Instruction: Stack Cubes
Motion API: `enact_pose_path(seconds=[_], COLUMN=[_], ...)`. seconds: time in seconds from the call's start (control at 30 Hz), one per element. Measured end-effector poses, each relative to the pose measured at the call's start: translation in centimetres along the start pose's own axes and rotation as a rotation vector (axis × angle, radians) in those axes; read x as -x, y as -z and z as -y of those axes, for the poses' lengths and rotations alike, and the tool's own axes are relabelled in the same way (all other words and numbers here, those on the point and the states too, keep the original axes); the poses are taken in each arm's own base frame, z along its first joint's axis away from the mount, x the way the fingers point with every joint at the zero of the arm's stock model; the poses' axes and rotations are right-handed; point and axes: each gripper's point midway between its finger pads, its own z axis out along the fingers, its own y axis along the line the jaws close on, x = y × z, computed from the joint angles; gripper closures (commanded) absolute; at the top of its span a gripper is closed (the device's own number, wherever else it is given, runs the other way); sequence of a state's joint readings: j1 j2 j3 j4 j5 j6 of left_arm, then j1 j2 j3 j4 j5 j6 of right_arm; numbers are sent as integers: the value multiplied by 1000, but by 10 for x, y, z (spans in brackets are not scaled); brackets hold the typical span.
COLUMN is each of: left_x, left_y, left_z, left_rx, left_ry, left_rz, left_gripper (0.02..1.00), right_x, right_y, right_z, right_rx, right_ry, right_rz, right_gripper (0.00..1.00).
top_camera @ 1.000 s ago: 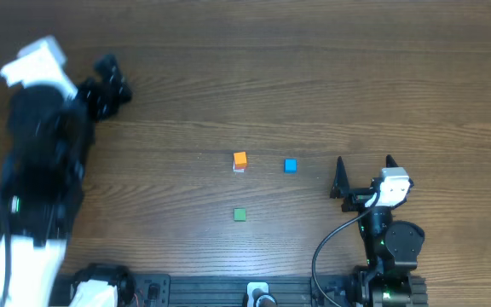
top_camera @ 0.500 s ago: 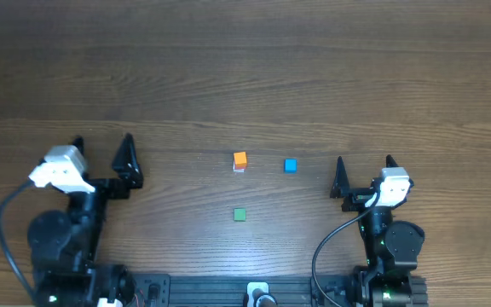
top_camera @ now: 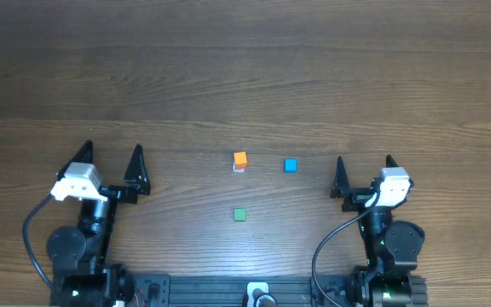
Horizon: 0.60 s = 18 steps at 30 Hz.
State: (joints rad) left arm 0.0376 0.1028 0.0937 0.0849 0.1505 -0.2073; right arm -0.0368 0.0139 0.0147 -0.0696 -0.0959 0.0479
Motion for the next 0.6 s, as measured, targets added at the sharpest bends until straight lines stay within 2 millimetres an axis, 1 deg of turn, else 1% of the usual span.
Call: enact_pose_path(seconds=[0.13,0.3,0.43,0.6], left_x=[-9,-27,-33,-46], left_y=[1,3,4,5], left_z=[-2,-6,-7,-8], left_rx=[1,5,9,9], left_ry=[-27,-55,-75,-135], left_rz=[2,-26,-48,-101], left_gripper=[20,18,18,18], right_x=[0,0,0,0], right_y=[0,0,0,0], right_z=[0,0,0,0], right_rx=[0,0,0,0], right_ry=[0,0,-1,-1], right_rz=[0,0,0,0], right_gripper=[9,7,9,7])
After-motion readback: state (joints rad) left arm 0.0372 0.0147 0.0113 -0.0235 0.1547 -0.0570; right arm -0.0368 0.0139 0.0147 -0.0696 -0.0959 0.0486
